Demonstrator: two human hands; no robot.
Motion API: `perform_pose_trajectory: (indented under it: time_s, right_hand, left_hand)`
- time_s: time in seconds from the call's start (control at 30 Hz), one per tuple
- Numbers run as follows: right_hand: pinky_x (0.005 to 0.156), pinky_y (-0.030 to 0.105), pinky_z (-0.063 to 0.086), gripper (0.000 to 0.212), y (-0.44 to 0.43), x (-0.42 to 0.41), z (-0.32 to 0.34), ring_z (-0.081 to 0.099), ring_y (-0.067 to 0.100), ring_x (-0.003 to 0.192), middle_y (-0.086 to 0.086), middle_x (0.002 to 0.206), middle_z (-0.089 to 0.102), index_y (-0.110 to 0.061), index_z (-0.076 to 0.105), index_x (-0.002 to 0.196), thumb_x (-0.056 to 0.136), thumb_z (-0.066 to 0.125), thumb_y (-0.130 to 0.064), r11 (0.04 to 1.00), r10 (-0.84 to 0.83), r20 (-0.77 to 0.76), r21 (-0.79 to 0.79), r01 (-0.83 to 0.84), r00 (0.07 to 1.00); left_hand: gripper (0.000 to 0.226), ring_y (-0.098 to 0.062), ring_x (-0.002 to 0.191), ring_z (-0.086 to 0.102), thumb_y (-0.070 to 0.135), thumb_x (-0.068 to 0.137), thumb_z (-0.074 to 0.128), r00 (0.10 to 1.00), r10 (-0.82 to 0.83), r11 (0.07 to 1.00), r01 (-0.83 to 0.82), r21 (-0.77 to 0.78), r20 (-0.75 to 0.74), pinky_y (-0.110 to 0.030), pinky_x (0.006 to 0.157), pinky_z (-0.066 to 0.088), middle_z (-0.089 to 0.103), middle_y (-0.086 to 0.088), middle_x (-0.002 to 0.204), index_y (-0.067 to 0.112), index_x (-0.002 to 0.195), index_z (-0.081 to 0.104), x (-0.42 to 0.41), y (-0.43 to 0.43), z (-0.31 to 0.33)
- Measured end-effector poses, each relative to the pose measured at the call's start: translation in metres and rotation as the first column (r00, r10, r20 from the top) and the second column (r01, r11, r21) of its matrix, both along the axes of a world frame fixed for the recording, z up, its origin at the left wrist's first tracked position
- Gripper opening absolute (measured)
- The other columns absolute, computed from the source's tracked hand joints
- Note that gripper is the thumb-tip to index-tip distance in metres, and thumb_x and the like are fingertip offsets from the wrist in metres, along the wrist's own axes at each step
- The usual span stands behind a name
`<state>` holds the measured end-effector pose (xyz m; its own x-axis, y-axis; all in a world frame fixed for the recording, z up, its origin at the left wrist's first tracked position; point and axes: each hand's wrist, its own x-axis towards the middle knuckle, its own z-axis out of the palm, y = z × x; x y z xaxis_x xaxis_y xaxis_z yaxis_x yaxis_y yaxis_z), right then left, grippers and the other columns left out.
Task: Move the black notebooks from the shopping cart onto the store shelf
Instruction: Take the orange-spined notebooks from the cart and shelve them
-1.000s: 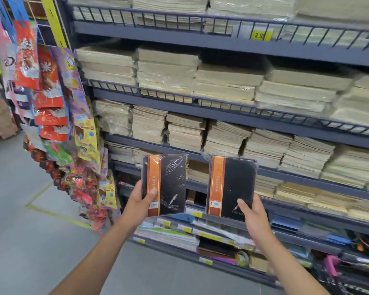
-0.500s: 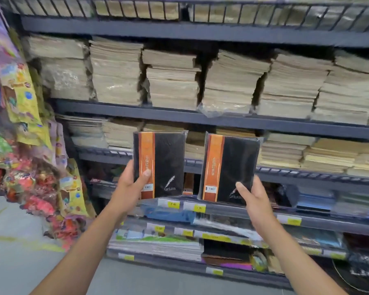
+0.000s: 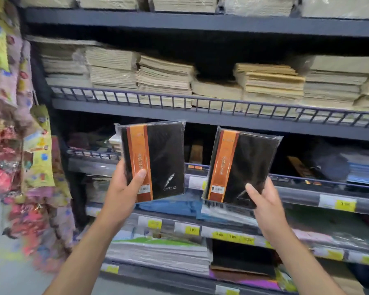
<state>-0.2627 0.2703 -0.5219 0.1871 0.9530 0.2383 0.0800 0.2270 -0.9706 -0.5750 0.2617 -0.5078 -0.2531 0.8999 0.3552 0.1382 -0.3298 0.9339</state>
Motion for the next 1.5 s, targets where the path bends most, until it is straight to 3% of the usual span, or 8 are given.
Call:
perform_pose_trajectory:
  time_s: [0.3,0.47,0.67,0.8,0.93,1.2,1.37,1.5]
  right_hand:
    - [0.092,0.021,0.041,0.032,-0.001,-0.010,0.002,0.056,-0.010,0.113,-0.029,0.122,0.061,-0.053,0.051,0.116,0.104,0.054,-0.023,0.994,0.080,0.124,-0.078,-0.071,0.989]
    - [0.117,0.042,0.036,0.052,0.028,-0.011,0.015,0.047,0.012,0.136,-0.013,0.149,0.048,-0.027,0.041,0.150,0.101,0.057,-0.035,0.985,0.070,0.191,-0.166,-0.038,0.979]
    - [0.094,0.054,0.056,0.059,0.081,-0.017,0.064,0.059,0.022,0.099,0.003,0.126,0.053,-0.013,0.031,0.154,0.102,0.059,-0.018,0.976,0.018,0.016,-0.218,-0.014,1.000]
    - [0.052,0.034,0.061,0.056,0.113,-0.027,0.094,0.064,0.032,0.111,0.016,0.136,0.054,-0.008,0.040,0.148,0.098,0.064,-0.012,0.927,0.053,-0.101,-0.364,-0.086,0.994]
    - [0.052,0.028,0.060,0.039,0.134,-0.040,0.094,0.074,0.026,0.080,0.018,0.116,0.067,0.000,0.056,0.128,0.094,0.070,-0.013,0.898,0.104,-0.019,-0.428,-0.102,0.994]
    - [0.047,0.031,0.059,0.043,0.143,-0.059,0.082,0.064,0.029,0.094,0.014,0.102,0.058,0.004,0.041,0.134,0.097,0.061,0.001,0.894,0.104,0.077,-0.443,-0.060,0.992]
    - [0.074,0.041,0.063,0.046,0.151,-0.061,0.073,0.067,0.030,0.085,0.016,0.112,0.055,0.004,0.044,0.133,0.095,0.067,-0.007,0.921,0.076,0.322,-0.385,0.057,0.944]
    - [0.080,0.038,0.056,0.052,0.152,-0.062,0.076,0.067,0.029,0.091,0.019,0.121,0.065,0.003,0.052,0.129,0.095,0.068,-0.033,0.910,0.096,0.721,-0.343,0.233,0.687]
  left_hand:
    - [0.028,-0.010,0.108,0.071,0.024,0.105,0.055,0.999,0.008,0.999,-0.007,-0.035,0.044,-0.040,0.094,0.058,0.072,0.009,0.120,0.032,0.132,0.056,-0.008,-0.006,0.009]
    - [0.026,-0.005,0.105,0.071,0.023,0.105,0.055,0.999,-0.016,0.999,0.019,-0.047,0.051,-0.031,0.089,0.056,0.073,0.011,0.117,0.035,0.128,0.058,-0.011,-0.011,0.003]
    - [0.020,-0.002,0.089,0.073,0.021,0.105,0.054,0.994,0.051,0.997,-0.045,-0.071,0.096,-0.017,0.064,0.057,0.074,0.008,0.107,0.031,0.121,0.061,-0.018,-0.012,0.002]
    - [0.019,-0.010,0.095,0.073,0.022,0.105,0.054,0.990,0.091,0.993,-0.083,-0.082,0.107,-0.022,0.071,0.057,0.074,0.007,0.107,0.030,0.121,0.062,-0.027,-0.013,0.000]
    - [0.020,-0.017,0.101,0.073,0.023,0.105,0.056,0.984,0.093,0.991,-0.077,-0.113,0.151,-0.037,0.084,0.059,0.075,0.002,0.112,0.030,0.121,0.064,-0.035,-0.012,0.000]
    - [0.017,-0.020,0.101,0.073,0.021,0.105,0.055,0.977,0.103,0.988,-0.079,-0.129,0.188,-0.042,0.088,0.059,0.075,0.000,0.111,0.029,0.117,0.064,-0.039,-0.014,-0.003]
    - [0.019,-0.019,0.102,0.072,0.024,0.105,0.055,0.977,0.106,0.988,-0.083,-0.128,0.186,-0.042,0.088,0.059,0.075,0.001,0.113,0.029,0.123,0.062,-0.039,-0.012,-0.002]
    - [0.023,-0.020,0.105,0.071,0.025,0.105,0.056,0.980,0.107,0.988,-0.084,-0.132,0.170,-0.042,0.089,0.059,0.073,0.000,0.115,0.026,0.128,0.060,-0.037,-0.011,-0.004]
